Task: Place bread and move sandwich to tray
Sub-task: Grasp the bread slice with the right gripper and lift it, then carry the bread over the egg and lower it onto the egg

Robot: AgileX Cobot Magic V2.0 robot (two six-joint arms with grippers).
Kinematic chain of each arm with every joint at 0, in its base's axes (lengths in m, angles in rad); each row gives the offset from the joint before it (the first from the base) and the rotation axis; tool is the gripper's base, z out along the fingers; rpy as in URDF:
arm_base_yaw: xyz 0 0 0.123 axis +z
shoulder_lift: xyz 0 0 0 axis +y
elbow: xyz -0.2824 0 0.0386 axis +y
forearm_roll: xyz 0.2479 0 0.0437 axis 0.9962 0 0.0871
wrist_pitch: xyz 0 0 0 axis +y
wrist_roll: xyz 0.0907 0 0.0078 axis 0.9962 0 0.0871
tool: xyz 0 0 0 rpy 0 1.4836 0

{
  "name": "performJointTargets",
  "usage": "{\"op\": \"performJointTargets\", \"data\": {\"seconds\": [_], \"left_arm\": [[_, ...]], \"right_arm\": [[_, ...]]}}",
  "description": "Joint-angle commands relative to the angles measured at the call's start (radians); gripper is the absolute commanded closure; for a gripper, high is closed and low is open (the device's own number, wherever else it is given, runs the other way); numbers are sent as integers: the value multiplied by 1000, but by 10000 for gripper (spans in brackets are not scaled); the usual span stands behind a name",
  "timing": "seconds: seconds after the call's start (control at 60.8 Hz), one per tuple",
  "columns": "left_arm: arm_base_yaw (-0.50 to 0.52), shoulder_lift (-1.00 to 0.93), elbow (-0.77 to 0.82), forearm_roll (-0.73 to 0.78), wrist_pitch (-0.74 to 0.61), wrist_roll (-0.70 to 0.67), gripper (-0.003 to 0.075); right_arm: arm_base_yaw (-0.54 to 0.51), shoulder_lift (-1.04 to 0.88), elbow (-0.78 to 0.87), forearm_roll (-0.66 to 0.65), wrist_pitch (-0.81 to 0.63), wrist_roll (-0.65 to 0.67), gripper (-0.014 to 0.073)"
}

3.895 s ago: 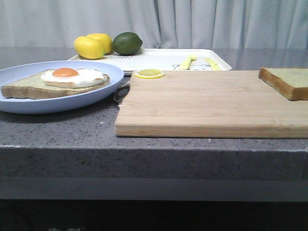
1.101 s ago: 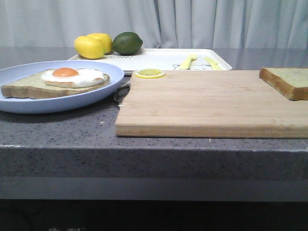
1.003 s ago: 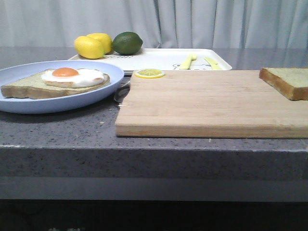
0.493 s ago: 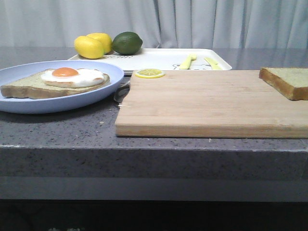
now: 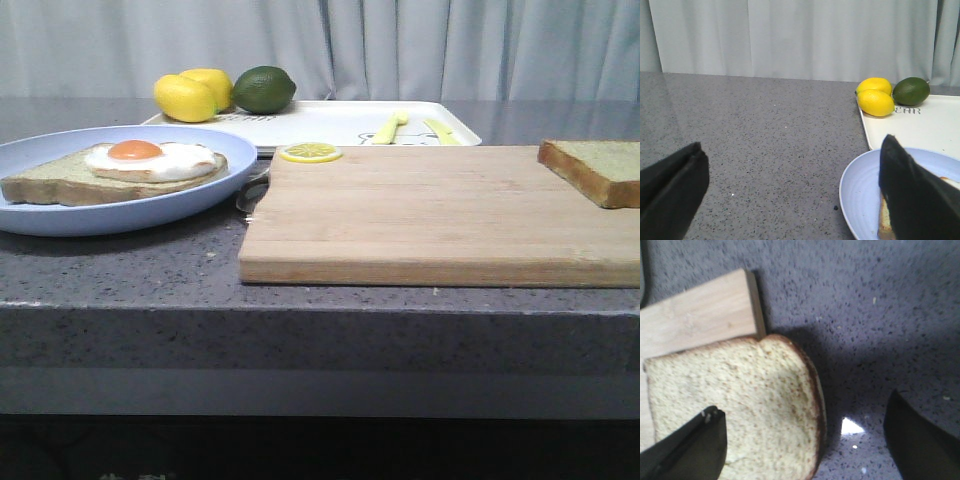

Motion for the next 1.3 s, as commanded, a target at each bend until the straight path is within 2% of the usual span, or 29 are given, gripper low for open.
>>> {"op": "performJointTargets", "data": {"seconds": [0.0,0.197,0.247,0.345,0.394,0.46,0.526,0.575,0.772,1.035,1.151,1.282], "left_arm": [[-6,6,-37,2,-82,-3,50],[-6,6,-37,2,-82,-3,50],[-6,6,-37,2,-82,-3,50],[-6,6,-37,2,-82,-3,50],[-6,6,-37,2,-82,-3,50],[-6,6,-37,2,-82,-3,50],[-6,6,-37,2,-82,-3,50],[-6,6,-37,2,-82,-3,50],[-6,6,-37,2,-82,-3,50],[-6,6,-37,2,-82,-3,50],[-6,6,-37,2,-82,-3,50],[-6,6,-37,2,-82,-3,50]], "right_arm": [[-4,23,-39,79,37,-72,-48],[14,74,-39,129,37,-106,-45],[14,75,-39,139,36,-106,-13],[14,75,-39,140,40,-106,157],[14,75,-39,141,44,-105,263],[10,74,-39,151,54,-105,447],[10,68,-39,154,63,-105,594],[10,57,-39,155,65,-105,672],[10,-28,-61,191,73,-105,652],[34,-156,-92,498,122,-105,652],[101,-162,-92,620,148,-105,652],[256,-162,-92,702,84,-105,652]]}}
